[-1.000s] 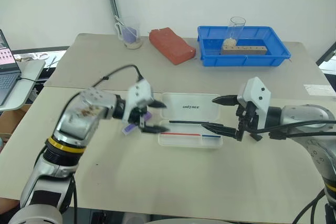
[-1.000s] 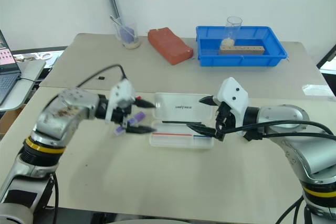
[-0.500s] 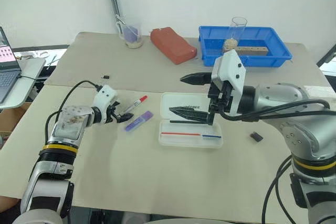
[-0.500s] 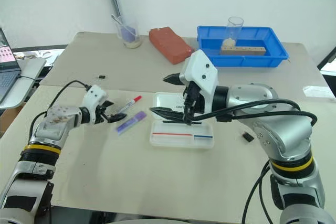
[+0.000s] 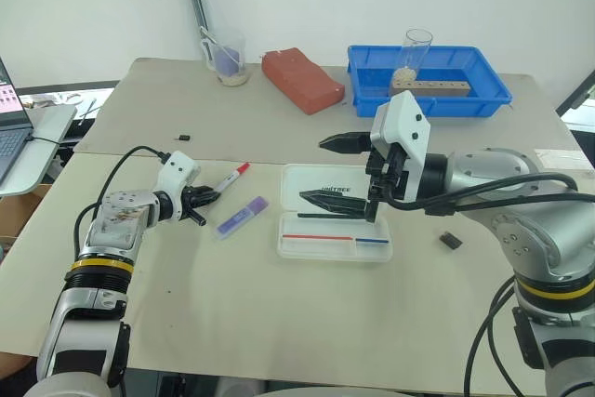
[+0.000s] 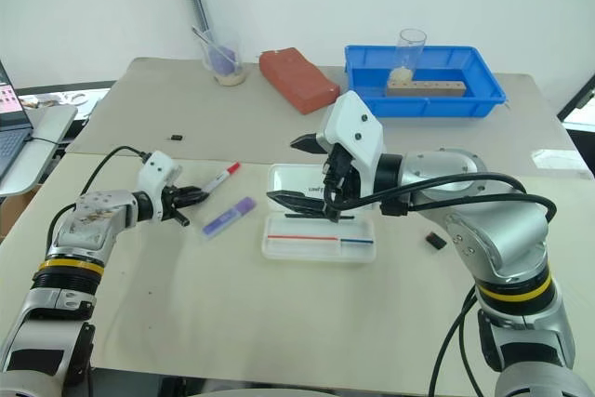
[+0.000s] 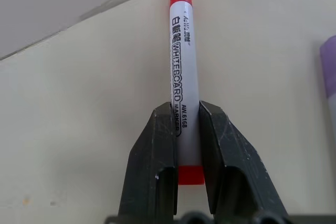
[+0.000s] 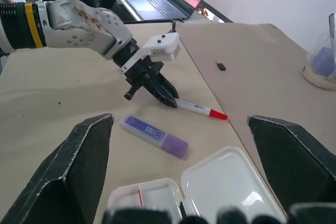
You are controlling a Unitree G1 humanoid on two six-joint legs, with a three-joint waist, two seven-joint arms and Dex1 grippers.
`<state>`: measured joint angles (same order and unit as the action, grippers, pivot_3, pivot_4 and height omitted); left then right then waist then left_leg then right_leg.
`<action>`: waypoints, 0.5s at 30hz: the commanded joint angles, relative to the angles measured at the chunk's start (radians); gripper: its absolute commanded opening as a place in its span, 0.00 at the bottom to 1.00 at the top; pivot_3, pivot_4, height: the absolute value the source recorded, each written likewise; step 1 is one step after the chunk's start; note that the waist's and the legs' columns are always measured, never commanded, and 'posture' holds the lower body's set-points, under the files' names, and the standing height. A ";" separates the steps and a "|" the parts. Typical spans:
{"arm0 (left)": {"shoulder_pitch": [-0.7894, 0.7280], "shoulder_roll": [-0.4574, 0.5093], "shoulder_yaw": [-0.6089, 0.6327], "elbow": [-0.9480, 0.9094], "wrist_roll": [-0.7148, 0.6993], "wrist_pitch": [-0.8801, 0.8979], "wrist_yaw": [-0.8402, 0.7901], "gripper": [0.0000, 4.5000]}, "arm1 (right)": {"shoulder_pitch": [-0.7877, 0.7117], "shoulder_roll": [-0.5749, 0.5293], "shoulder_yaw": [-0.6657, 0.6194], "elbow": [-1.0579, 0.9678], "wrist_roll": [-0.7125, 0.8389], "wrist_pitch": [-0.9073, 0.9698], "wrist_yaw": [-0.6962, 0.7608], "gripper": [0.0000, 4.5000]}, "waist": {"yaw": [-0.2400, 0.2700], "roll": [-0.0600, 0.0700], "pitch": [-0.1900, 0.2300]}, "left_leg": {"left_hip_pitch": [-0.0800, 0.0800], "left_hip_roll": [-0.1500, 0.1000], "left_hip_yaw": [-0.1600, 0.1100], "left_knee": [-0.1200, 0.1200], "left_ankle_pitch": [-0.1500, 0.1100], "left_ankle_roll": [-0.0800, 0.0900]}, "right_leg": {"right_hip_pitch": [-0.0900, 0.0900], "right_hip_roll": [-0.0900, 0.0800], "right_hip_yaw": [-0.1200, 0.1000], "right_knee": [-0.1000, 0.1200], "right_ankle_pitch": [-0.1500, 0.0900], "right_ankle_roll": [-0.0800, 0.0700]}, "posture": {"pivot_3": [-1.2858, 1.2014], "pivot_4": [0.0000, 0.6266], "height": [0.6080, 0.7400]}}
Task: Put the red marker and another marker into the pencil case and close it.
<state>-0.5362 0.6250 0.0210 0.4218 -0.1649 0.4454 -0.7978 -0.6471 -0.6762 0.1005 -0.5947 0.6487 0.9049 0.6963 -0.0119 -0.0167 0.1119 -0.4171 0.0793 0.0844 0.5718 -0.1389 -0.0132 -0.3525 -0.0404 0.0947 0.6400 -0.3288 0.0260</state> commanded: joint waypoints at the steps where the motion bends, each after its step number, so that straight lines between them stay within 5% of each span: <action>1: -0.071 0.002 0.112 -0.121 -0.079 0.004 0.041 0.04 | 0.046 -0.032 -0.048 -0.007 -0.020 -0.024 -0.004 1.00 | 0.004 -0.002 0.000 | 0.000 0.000 0.000 0.000 0.000 0.000 | 0.000 0.000 0.000 0.000 0.000 0.000 | 0.52 0.24 1.00; 4: -0.097 0.008 0.103 -0.215 -0.109 0.023 0.008 0.04 | 0.090 -0.063 -0.068 -0.013 -0.029 -0.033 0.005 1.00 | 0.008 -0.002 0.000 | -0.001 0.000 0.000 0.000 0.000 0.000 | 0.001 0.000 -0.001 0.000 0.000 0.000 | 0.52 0.24 1.00; 8: -0.158 0.011 -0.152 -0.554 -0.120 0.024 -0.212 0.04 | 0.283 -0.226 -0.181 -0.066 -0.017 -0.019 0.093 1.00 | 0.031 -0.002 0.000 | -0.004 0.000 0.000 0.001 0.000 -0.001 | 0.000 -0.001 -0.003 -0.004 0.000 0.001 | 0.52 0.24 1.00; 15: -0.086 -0.045 -0.359 -0.569 -0.008 -0.110 -0.250 0.04 | 0.399 -0.294 -0.262 -0.115 0.038 0.007 0.115 1.00 | -0.009 0.007 -0.006 | -0.001 -0.002 -0.003 0.001 0.000 0.000 | 0.006 0.002 0.005 -0.009 0.000 0.002 | 0.52 0.24 1.00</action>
<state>-0.6176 0.5921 -0.3192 -0.1574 -0.2007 0.3791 -1.0515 -0.2489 -0.9655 -0.1218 -0.6711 0.6652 0.9080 0.8161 -0.0209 -0.0096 0.1059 -0.4182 0.0770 0.0747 0.5730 -0.1390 -0.0128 -0.3469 -0.0339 0.0995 0.6320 -0.3280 0.0268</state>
